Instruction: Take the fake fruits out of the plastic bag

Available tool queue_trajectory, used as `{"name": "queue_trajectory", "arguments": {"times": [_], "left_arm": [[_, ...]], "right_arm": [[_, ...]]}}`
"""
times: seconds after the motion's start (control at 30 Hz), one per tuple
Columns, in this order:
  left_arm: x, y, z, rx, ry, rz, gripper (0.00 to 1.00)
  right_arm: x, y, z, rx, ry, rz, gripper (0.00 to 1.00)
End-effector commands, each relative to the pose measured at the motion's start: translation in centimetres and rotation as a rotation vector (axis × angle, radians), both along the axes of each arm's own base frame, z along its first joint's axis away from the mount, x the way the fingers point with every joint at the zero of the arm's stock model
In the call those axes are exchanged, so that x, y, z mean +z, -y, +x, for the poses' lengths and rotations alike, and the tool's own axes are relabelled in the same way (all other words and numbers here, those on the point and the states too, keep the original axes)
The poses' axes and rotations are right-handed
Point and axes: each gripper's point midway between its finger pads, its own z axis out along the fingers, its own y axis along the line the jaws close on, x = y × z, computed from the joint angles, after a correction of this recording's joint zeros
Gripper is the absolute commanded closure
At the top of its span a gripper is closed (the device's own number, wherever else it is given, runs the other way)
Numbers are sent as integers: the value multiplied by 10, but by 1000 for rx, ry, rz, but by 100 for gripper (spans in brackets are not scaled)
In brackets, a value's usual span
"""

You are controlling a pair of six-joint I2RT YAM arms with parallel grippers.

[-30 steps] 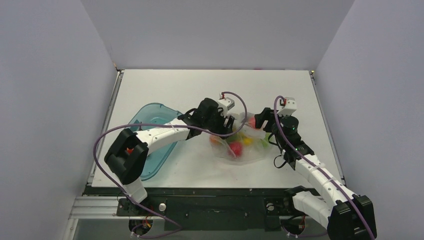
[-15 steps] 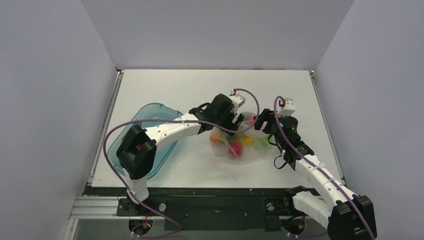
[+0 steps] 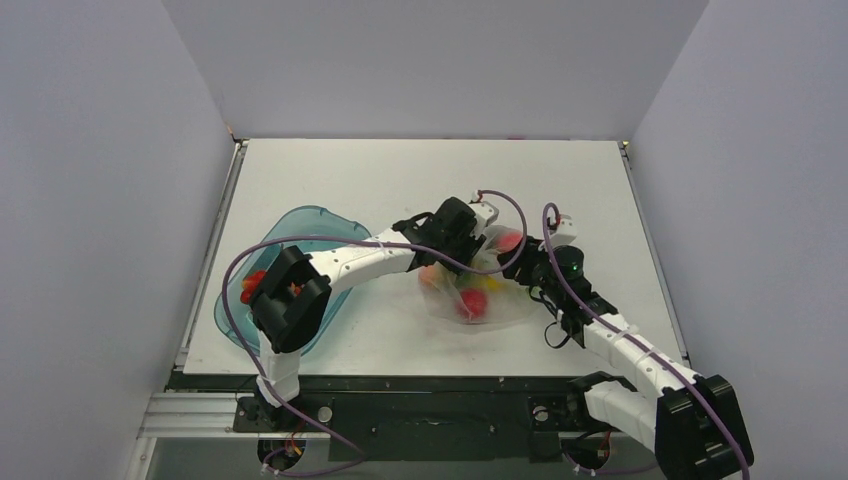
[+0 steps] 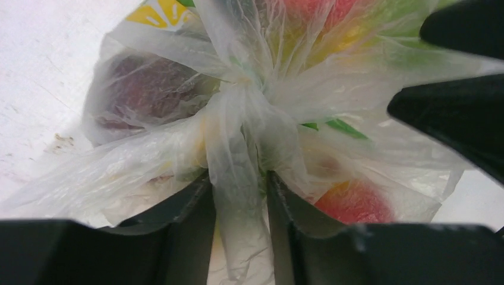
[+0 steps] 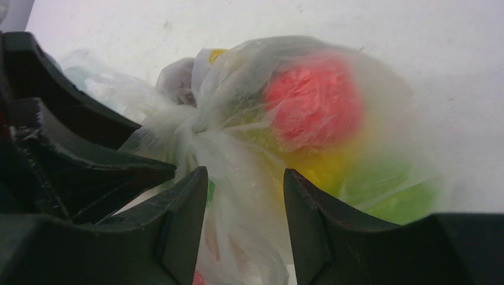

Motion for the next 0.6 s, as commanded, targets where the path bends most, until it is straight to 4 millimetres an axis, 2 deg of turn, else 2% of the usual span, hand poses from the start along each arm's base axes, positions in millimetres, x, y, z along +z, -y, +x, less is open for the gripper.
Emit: {"name": "queue_trajectory", "arguments": {"times": [0.0,0.03,0.07,0.13,0.27,0.33,0.47,0.57], "left_arm": [[11,14,-4,-31,-9,-15,72],[12,14,-4,-31,-6,-13,79],[13,14,-3,-30,-4,-15,81],[14,14,-4,-32,-5,-17,86],[20,19,-8,-52,-19,-45,96],[25,20,-9,-57,-21,-62,100],[37,20,-12,-58,-14,-100,100],[46,20,-15,-67,-11,-139,100]], "right_arm": [[10,-26,-10,68,45,87,60],[8,-31,-14,80,40,87,63],[3,-33,-18,81,24,93,69],[-6,-41,-25,87,-5,114,75],[-22,-49,-33,76,-56,174,76],[-29,-48,-33,55,-77,189,80],[-22,-51,-31,64,-72,207,82],[-3,-46,-28,40,-27,217,80]]}}
